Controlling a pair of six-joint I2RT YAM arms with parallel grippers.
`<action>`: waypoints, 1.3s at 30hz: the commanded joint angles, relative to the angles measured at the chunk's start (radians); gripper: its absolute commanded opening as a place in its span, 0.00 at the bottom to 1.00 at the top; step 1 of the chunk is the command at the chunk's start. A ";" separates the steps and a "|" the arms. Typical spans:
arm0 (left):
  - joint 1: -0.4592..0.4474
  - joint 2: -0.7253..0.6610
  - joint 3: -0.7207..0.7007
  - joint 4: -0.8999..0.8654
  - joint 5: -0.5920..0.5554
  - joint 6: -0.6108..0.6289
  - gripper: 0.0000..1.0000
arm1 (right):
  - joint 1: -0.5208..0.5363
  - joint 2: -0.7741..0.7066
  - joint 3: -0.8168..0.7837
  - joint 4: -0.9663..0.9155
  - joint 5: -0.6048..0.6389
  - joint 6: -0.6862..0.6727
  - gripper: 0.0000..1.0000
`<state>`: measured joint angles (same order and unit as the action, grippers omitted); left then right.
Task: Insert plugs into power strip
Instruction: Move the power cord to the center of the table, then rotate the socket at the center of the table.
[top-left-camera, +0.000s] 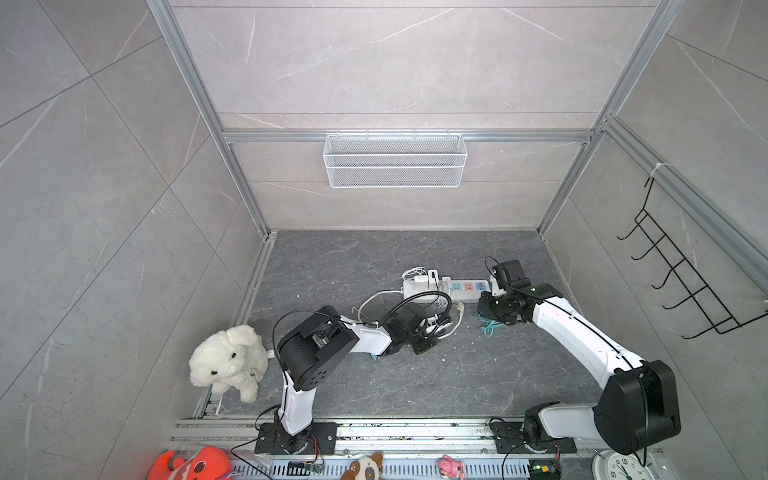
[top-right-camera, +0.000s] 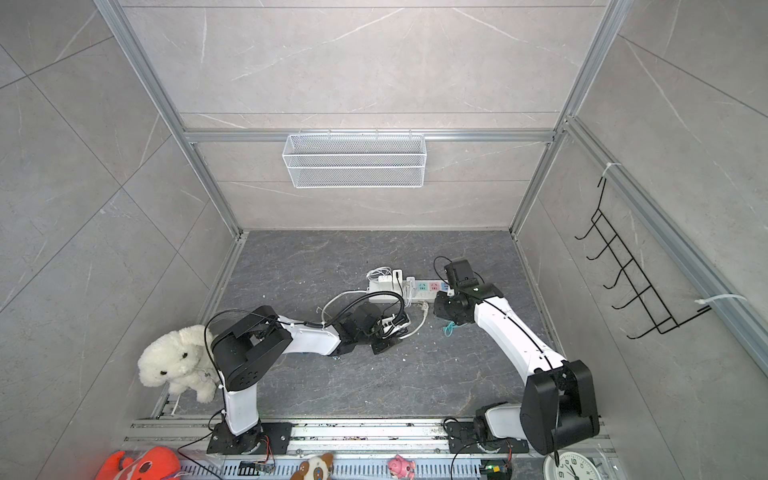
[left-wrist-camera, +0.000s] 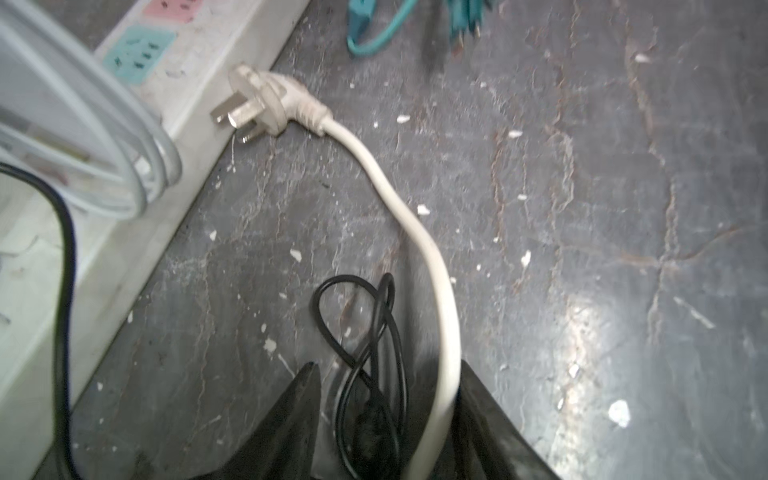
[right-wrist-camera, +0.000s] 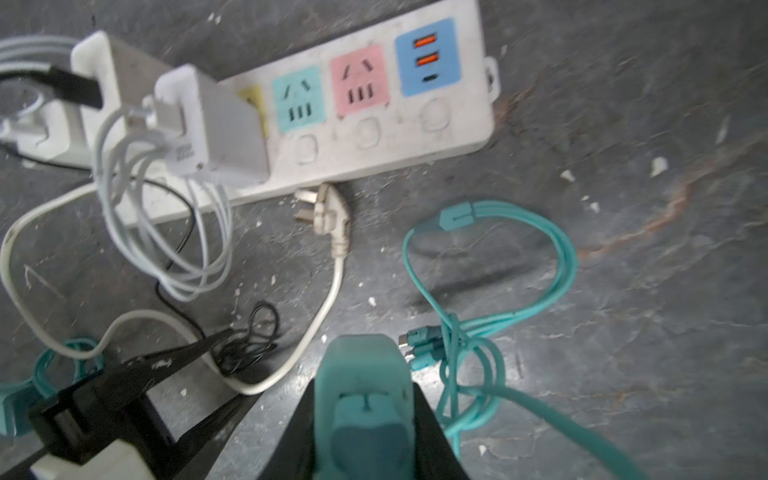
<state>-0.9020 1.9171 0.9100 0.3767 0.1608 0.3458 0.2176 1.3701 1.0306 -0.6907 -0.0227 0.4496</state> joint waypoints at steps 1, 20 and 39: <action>0.033 -0.047 -0.043 0.015 -0.028 0.014 0.51 | -0.061 0.014 0.061 -0.002 0.070 -0.041 0.09; 0.052 -0.335 -0.204 0.010 0.018 -0.035 0.56 | -0.085 0.278 0.148 0.253 -0.142 -0.123 0.08; 0.144 -0.245 -0.021 -0.065 -0.321 -0.189 0.58 | -0.025 0.372 0.272 0.247 -0.180 -0.351 0.08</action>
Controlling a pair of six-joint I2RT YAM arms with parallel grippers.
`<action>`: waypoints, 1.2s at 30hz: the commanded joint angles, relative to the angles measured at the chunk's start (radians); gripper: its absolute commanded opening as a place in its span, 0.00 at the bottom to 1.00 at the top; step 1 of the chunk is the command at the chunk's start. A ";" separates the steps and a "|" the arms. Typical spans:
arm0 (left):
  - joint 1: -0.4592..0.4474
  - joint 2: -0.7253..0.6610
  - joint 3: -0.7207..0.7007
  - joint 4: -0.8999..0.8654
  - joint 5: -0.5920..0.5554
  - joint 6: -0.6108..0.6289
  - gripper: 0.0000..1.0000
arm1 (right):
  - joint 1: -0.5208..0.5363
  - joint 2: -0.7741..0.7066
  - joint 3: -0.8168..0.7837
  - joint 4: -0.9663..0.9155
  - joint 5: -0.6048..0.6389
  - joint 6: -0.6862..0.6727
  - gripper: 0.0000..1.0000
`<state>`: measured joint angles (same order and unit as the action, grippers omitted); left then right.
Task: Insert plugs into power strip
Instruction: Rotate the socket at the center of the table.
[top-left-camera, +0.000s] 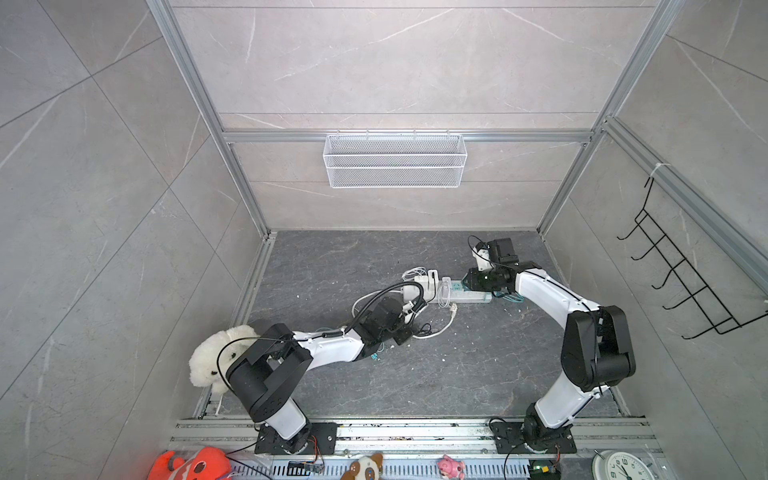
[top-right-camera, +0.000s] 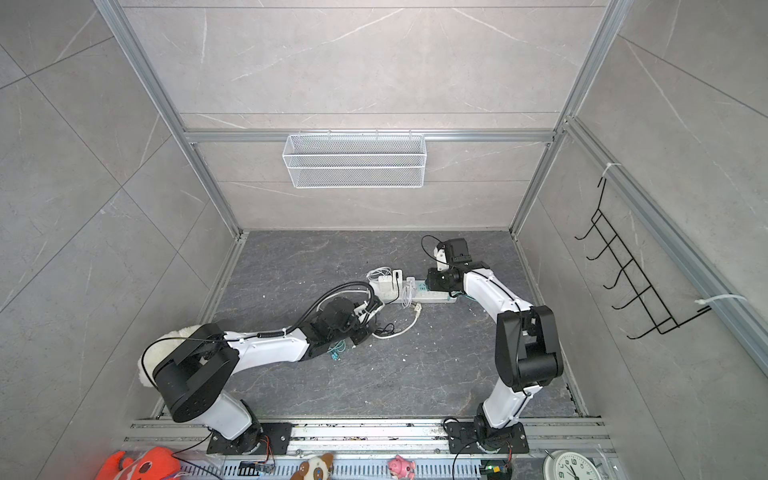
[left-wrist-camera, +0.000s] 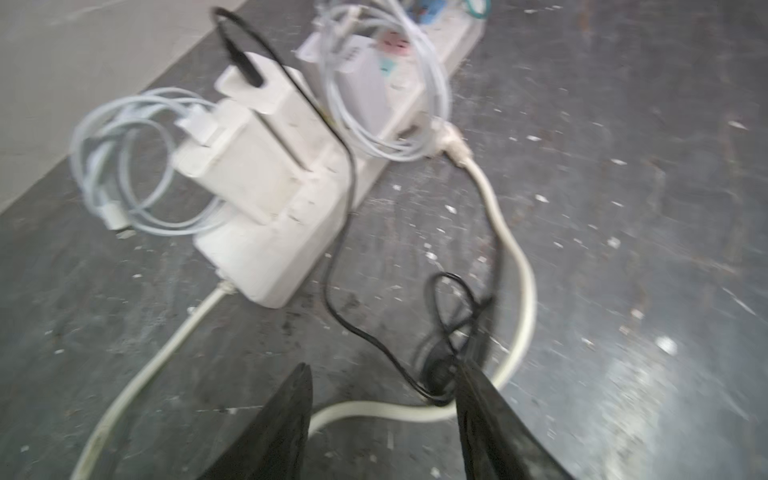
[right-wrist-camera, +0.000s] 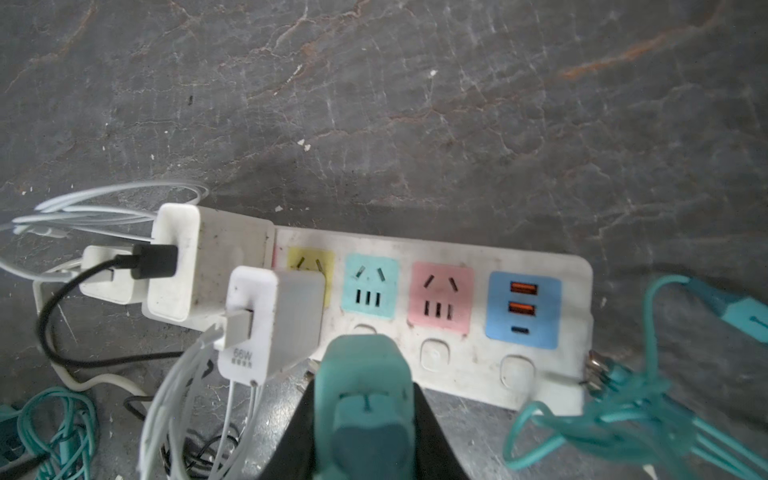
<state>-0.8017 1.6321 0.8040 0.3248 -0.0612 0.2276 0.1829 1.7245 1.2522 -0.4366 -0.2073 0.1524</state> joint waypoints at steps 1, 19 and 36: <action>0.050 0.068 0.115 -0.012 -0.098 -0.069 0.58 | 0.010 0.022 0.053 -0.005 0.009 -0.053 0.08; 0.063 0.201 0.224 -0.146 -0.045 -0.194 0.40 | 0.005 0.272 0.332 -0.075 0.070 -0.020 0.08; 0.108 0.326 0.297 -0.140 -0.027 -0.213 0.38 | 0.000 0.308 0.263 -0.123 0.137 0.037 0.07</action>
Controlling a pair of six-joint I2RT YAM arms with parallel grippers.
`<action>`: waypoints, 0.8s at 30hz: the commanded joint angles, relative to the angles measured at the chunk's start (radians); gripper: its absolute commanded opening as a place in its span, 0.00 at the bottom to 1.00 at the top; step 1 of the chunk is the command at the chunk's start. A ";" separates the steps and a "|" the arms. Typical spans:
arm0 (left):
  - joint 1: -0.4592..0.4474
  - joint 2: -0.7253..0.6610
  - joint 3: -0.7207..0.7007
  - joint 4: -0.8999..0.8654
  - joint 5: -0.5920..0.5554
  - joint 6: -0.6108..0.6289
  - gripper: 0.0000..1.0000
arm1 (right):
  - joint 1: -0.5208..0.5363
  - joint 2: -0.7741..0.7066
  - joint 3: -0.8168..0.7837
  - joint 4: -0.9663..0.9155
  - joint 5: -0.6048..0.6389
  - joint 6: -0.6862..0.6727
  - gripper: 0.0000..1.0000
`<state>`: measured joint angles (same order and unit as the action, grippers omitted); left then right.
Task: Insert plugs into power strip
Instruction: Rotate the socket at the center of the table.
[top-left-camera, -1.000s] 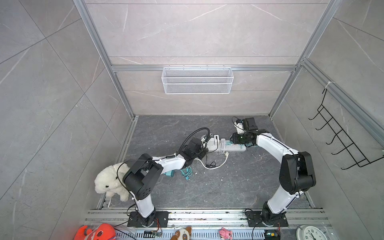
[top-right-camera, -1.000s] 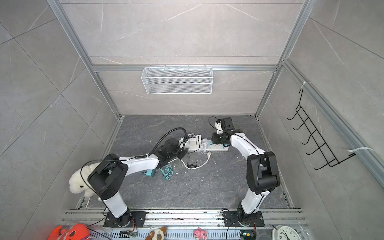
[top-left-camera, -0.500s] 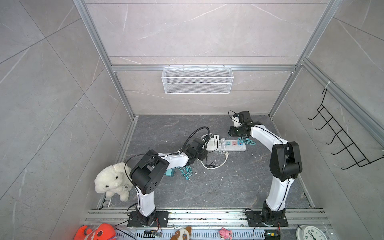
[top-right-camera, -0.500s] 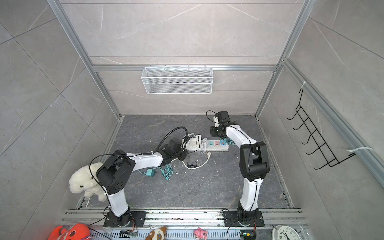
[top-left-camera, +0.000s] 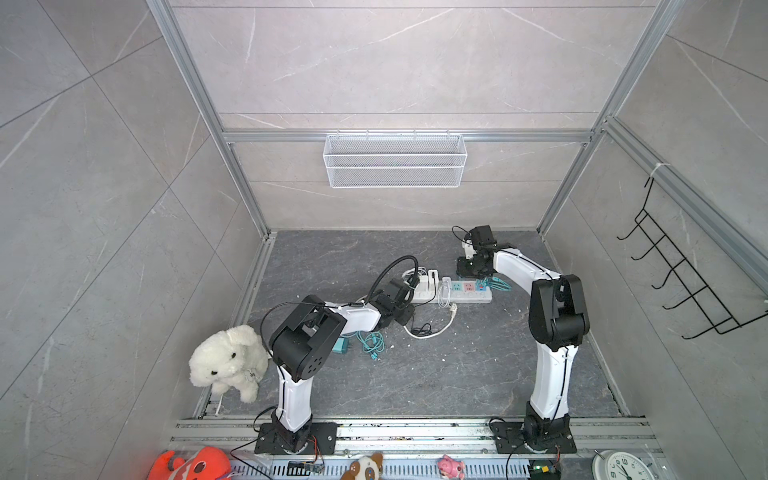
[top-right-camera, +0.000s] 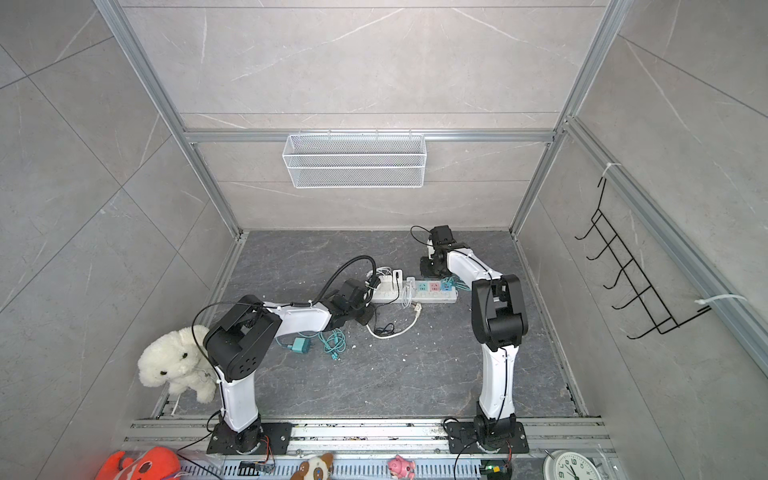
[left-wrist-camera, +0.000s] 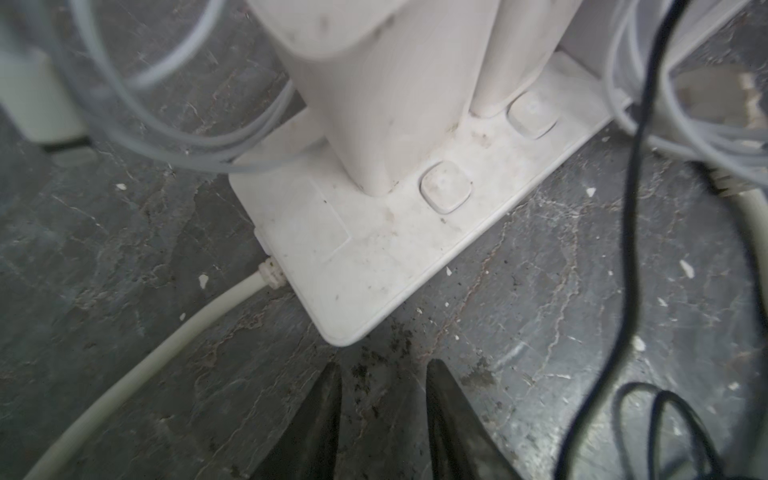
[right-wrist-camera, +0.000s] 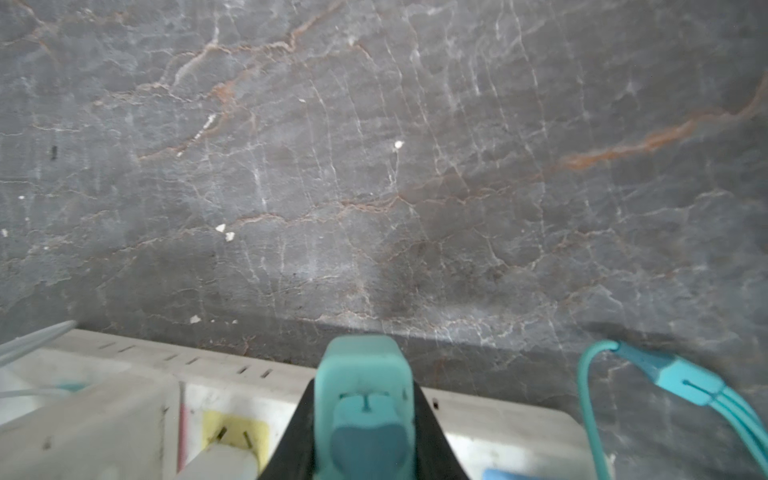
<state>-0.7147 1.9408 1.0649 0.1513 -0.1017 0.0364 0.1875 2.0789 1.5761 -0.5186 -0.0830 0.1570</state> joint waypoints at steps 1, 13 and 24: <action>0.030 0.027 0.041 0.041 0.016 -0.022 0.38 | -0.006 -0.060 -0.085 -0.044 0.011 0.040 0.07; 0.066 0.034 0.129 -0.021 0.073 -0.065 0.37 | -0.008 -0.391 -0.517 0.010 -0.099 0.117 0.07; 0.063 -0.034 0.072 0.021 0.050 -0.057 0.37 | 0.005 -0.534 -0.528 0.047 -0.046 0.073 0.07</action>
<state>-0.6476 1.9800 1.1584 0.1352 -0.0486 -0.0051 0.1776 1.5726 1.0115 -0.4961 -0.1436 0.2493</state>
